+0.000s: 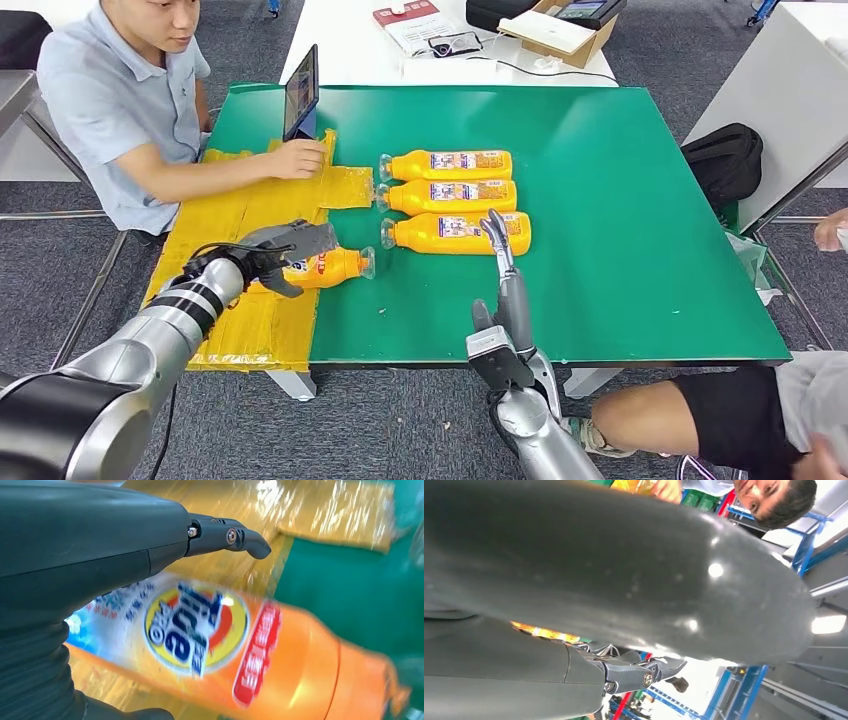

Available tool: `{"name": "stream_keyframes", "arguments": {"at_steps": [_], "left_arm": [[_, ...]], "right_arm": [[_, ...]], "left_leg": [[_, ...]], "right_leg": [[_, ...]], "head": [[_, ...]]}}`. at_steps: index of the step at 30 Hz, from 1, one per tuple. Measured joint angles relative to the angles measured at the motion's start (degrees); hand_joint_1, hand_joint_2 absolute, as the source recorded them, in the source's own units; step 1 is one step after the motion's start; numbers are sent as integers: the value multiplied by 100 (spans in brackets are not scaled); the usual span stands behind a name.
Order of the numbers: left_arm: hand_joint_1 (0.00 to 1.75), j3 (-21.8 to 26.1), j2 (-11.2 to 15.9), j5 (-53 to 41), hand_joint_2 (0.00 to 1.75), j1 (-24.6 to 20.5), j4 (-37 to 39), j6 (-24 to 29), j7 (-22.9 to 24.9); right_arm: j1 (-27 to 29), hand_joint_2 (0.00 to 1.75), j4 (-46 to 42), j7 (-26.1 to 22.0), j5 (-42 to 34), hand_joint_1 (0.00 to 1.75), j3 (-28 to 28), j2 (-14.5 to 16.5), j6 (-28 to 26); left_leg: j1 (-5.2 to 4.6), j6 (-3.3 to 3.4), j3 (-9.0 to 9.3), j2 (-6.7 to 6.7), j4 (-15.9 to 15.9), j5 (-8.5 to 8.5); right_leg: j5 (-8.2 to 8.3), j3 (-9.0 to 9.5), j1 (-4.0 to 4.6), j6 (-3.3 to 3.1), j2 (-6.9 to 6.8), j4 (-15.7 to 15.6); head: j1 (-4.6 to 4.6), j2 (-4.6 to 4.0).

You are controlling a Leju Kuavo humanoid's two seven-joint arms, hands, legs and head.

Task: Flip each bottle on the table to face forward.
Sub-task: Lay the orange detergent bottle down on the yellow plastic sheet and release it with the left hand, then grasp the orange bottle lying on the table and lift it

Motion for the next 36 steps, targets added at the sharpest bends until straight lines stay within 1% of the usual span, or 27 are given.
{"name": "stream_keyframes", "arguments": {"at_steps": [2,4,6,8,9,11,14,16,18,20,22,30,33,36], "left_arm": [[0,123,45,200,175,20,-41,226,-236],[0,292,78,530,175,72,-136,515,-579],[0,533,83,1066,175,181,-320,738,-1048],[0,829,33,1835,175,404,-668,771,-1534],[0,985,-18,2316,175,582,-948,716,-1733],[0,1237,-158,3387,175,1079,-1703,546,-1953],[0,1360,-372,4872,175,2062,-3095,326,-2011],[0,1358,-475,5510,175,2701,-3906,241,-2035],[0,1347,-535,5851,175,3226,-4561,239,-2051],[0,1330,-563,5936,175,3633,-5099,332,-2064],[0,1310,-574,5883,175,3912,-5488,459,-2089],[0,1076,-592,5265,175,4597,-6454,1184,-2294],[0,965,-593,4986,175,4819,-6752,1494,-2369],[0,878,-593,4885,175,4973,-6961,1598,-2394]], "right_arm": [[29,0,13,-1,-25,0,2,-24,-120],[79,0,14,-4,74,0,16,-75,-355],[126,87,15,-11,329,0,51,-168,-624],[168,175,26,-15,745,0,75,-276,-815],[191,175,42,-14,1014,0,67,-325,-867],[238,175,92,55,1603,0,-6,-396,-910],[296,175,213,412,2388,0,-212,-498,-919],[308,175,331,770,2768,0,-365,-620,-890],[292,175,485,1117,3086,0,-529,-787,-810],[252,175,669,1355,3314,0,-696,-979,-717],[203,175,833,1482,3459,0,-832,-1145,-650],[-77,175,1487,1796,3844,0,-1154,-1575,-361],[-122,175,1671,1870,3931,0,-1186,-1680,-144],[-136,175,1794,1900,3967,0,-1187,-1734,-52]], "left_leg": [[0,0,0,0,0,0],[0,0,0,0,0,0],[0,0,0,0,0,0],[-2,0,0,0,0,-1],[-4,0,0,1,0,-2],[-8,0,1,2,0,-6],[-12,1,1,10,0,-15],[-12,4,0,12,0,-18],[-12,6,-3,8,0,-21],[-13,7,-5,4,0,-21],[-13,8,-5,3,0,-20],[-11,9,-4,-2,0,-17],[-11,9,-6,-2,0,-18],[-12,10,-8,-2,0,-19]], "right_leg": [[0,0,0,0,0,0],[0,0,0,0,0,0],[0,-1,0,0,0,-1],[0,-1,-2,0,0,-2],[-1,-1,-4,1,0,-3],[-2,-2,-9,1,2,-4],[-3,-5,-14,1,7,-7],[-6,-6,-14,2,6,-9],[-8,-6,-14,3,3,-10],[-8,-6,-14,3,1,-10],[-7,-5,-14,3,1,-10],[-4,-4,-12,4,-4,-9],[-5,-5,-12,4,-4,-9],[-6,-5,-13,4,-5,-10]], "head": [[1,-1],[1,-1],[0,-1],[0,-1],[0,-2],[0,-2],[-1,0],[-1,0],[-1,0],[-1,0],[-1,-1],[-1,0],[-1,0],[-2,0]]}}
